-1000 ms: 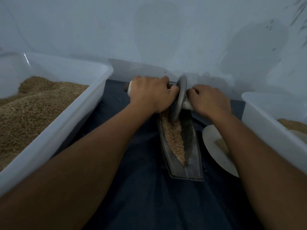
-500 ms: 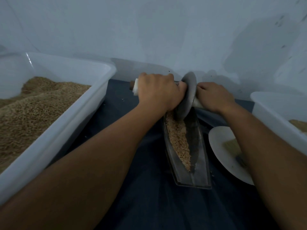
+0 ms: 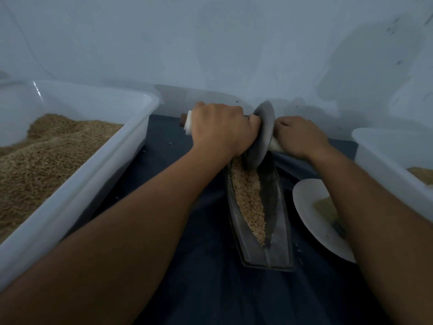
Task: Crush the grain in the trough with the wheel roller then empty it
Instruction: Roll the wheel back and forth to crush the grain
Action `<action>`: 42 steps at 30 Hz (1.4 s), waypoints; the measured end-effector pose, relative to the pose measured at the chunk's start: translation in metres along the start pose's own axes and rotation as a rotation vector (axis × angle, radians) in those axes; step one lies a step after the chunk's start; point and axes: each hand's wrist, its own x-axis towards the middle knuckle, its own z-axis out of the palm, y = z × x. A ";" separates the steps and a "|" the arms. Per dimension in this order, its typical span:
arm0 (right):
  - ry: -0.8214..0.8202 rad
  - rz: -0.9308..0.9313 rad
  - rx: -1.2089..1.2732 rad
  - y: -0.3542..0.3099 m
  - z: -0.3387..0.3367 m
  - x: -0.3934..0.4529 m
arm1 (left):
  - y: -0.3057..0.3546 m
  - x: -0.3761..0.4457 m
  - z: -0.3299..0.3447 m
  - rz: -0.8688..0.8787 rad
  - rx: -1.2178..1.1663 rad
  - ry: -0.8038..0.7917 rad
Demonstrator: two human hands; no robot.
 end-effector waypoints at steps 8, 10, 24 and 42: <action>0.104 -0.005 -0.117 -0.009 0.000 -0.022 | -0.004 -0.016 -0.006 0.009 -0.026 0.001; 0.143 0.001 -0.156 -0.012 0.001 -0.029 | -0.006 -0.023 -0.008 0.014 -0.030 0.011; 0.330 0.012 -0.235 -0.027 0.002 -0.086 | -0.008 -0.058 -0.024 0.062 -0.076 0.030; 0.218 0.002 -0.210 -0.037 -0.012 -0.103 | -0.010 -0.077 -0.038 0.061 -0.078 0.075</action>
